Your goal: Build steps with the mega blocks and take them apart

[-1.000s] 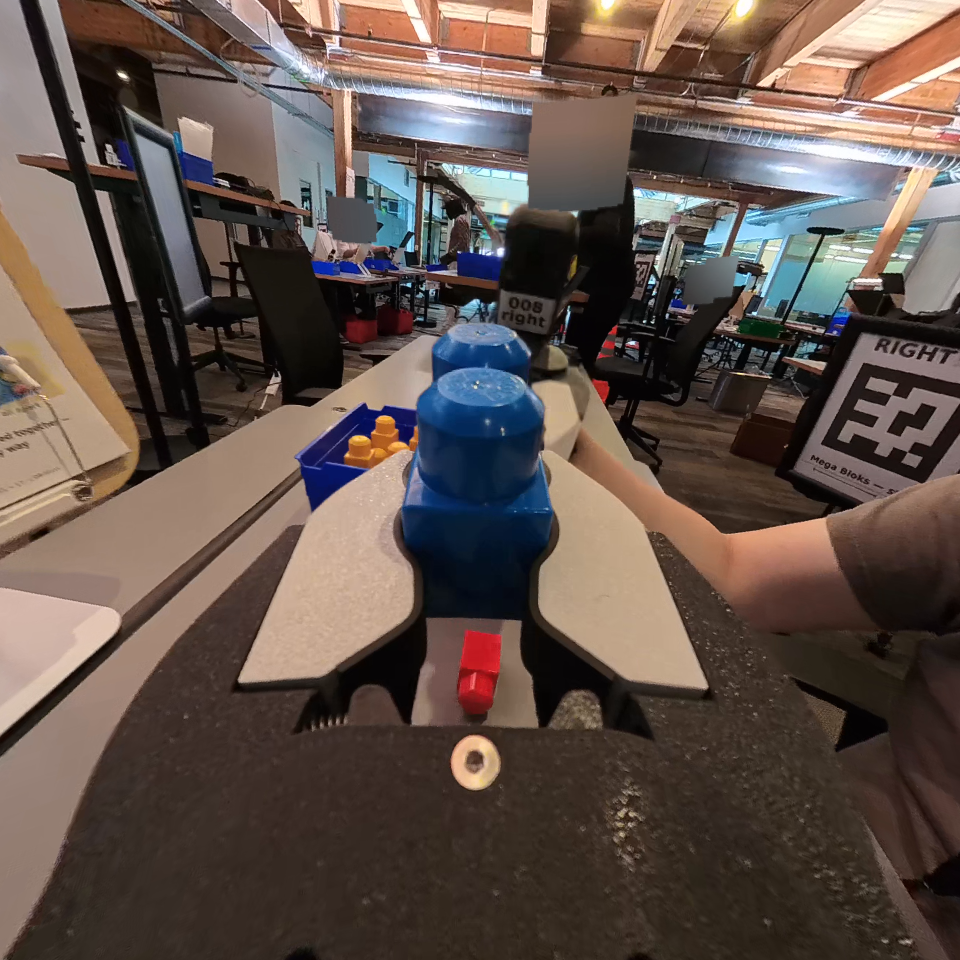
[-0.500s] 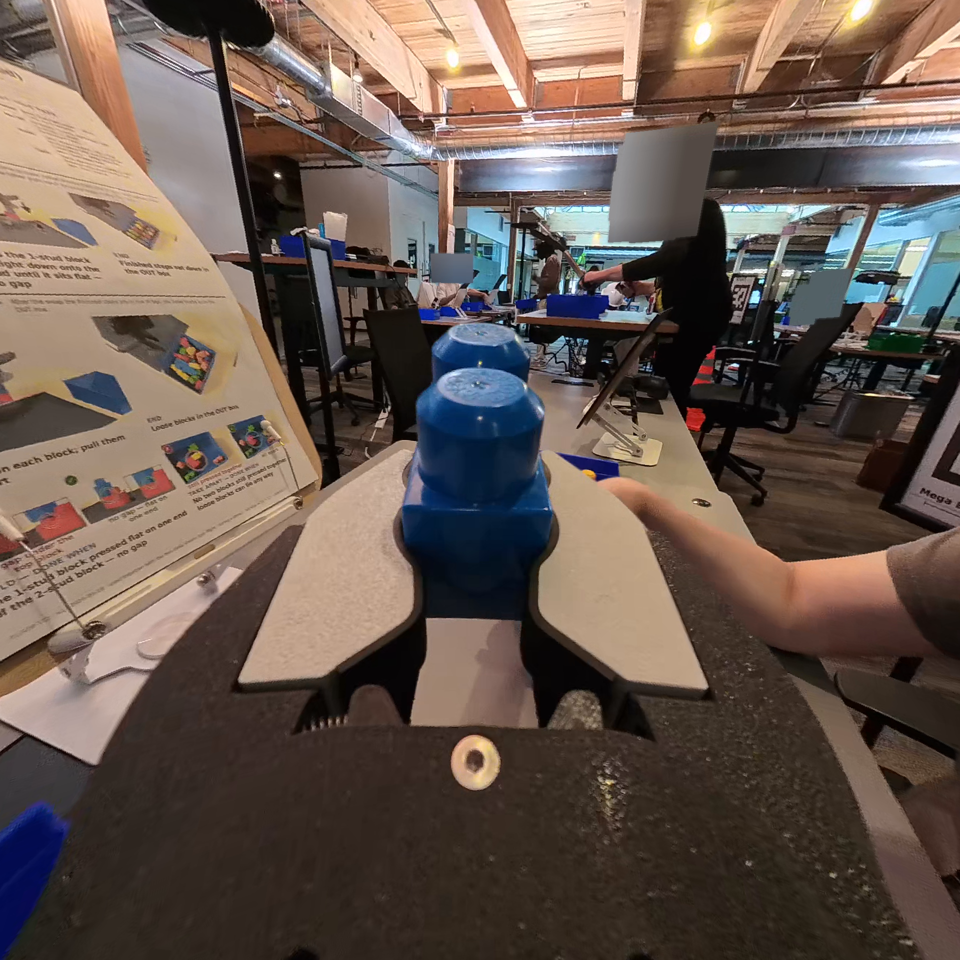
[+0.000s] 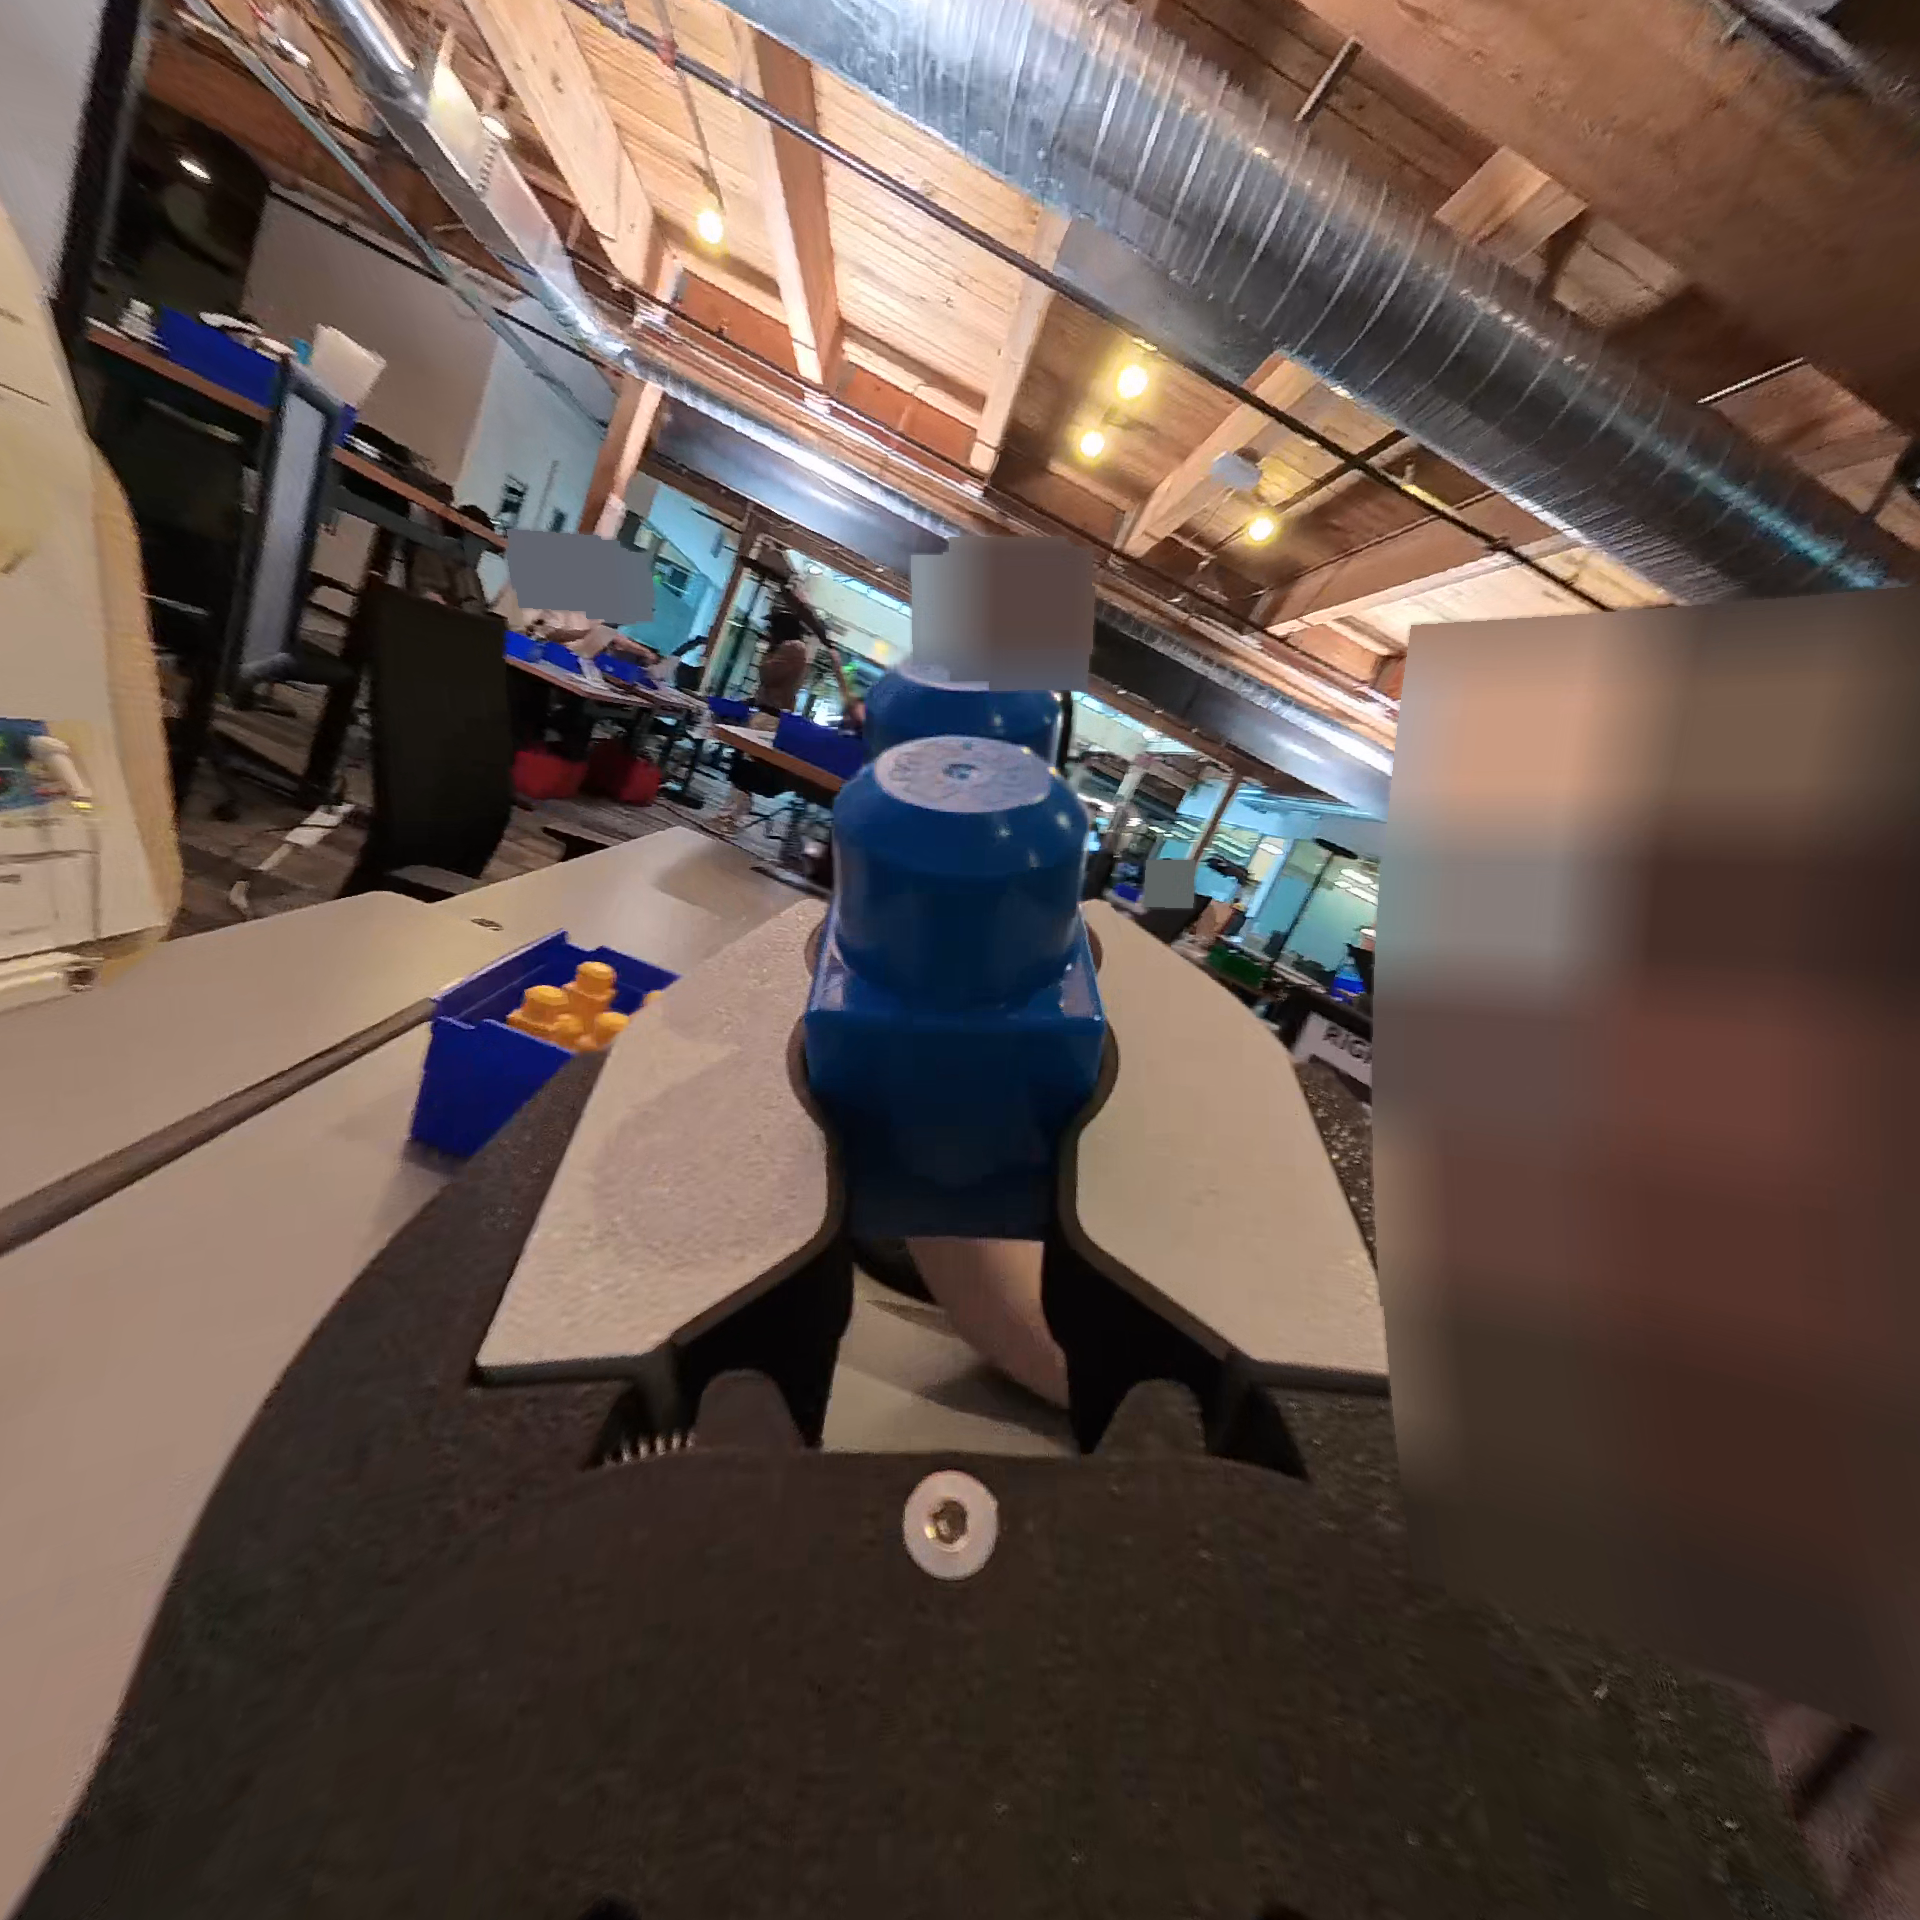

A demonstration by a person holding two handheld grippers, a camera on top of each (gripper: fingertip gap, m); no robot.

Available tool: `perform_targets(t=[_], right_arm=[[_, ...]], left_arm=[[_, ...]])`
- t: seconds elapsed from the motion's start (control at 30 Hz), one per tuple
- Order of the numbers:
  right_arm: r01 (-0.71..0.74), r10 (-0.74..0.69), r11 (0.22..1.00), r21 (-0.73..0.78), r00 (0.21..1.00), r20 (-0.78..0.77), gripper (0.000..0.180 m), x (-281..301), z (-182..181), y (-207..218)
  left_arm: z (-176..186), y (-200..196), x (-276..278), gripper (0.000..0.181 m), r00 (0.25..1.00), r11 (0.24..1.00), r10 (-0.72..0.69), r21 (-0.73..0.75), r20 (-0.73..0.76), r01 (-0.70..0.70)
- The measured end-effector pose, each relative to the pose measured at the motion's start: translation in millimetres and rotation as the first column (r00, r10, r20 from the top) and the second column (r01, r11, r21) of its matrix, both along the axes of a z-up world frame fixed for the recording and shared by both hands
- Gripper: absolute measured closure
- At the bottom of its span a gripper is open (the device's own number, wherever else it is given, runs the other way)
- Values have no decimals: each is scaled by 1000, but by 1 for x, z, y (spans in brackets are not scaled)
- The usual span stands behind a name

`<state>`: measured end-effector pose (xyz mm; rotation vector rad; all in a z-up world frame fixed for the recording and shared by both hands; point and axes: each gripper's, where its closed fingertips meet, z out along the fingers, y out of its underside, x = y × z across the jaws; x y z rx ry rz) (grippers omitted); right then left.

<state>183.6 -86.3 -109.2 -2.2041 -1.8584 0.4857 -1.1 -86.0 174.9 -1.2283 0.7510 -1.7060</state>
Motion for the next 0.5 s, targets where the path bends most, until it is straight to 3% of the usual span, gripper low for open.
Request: perform_targets(t=[0.1,0.2,0.33,0.43,0.5], right_arm=[[-2,10,999,34,972,-234,143,-15,42,-1],[19,30,996,91,861,-508,143,-29,99,-1],[75,21,994,78,575,-818,143,-27,184,-5],[79,-9,997,21,360,-933,143,-12,231,-13],[94,-20,996,5,266,-964,143,-3,251,-15]], left_arm=[[3,-13,9,140,995,995,-97,-32,30,98],[2,-23,22,140,975,972,-212,-92,71,218],[1,-37,42,140,915,903,-374,-166,152,397],[-3,-46,57,140,866,844,-462,-204,192,495],[-5,-53,66,140,835,809,-509,-215,207,547]])
